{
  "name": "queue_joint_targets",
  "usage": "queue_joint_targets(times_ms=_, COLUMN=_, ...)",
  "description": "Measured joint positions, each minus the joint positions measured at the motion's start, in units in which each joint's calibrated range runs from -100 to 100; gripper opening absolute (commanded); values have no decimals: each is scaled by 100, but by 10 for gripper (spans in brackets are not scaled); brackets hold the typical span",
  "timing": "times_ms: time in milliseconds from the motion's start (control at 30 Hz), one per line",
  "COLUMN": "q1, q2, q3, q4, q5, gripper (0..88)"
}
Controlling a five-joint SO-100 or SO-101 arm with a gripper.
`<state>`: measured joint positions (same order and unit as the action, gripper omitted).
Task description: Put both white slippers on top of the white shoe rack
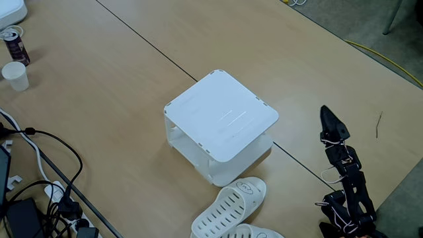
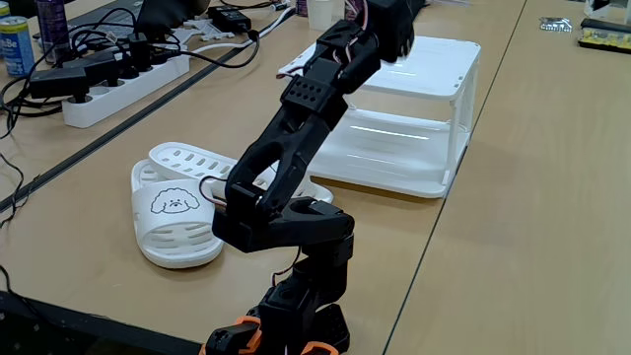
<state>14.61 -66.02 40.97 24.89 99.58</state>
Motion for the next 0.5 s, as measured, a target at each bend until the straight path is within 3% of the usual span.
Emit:
queue_joint_targets(times_ms=133, q1=-419, q2=-66, q3=-45, q4=2094, q5=0, gripper=7)
queue_joint_targets(times_ms=267, q1=-1416, q2=-289, q3=-45, q4=3708, q5=0, gripper=7)
queue_joint_targets(times_ms=500, q1=-3521, q2=49, q3=36, q4=4386, q5=0, gripper=7)
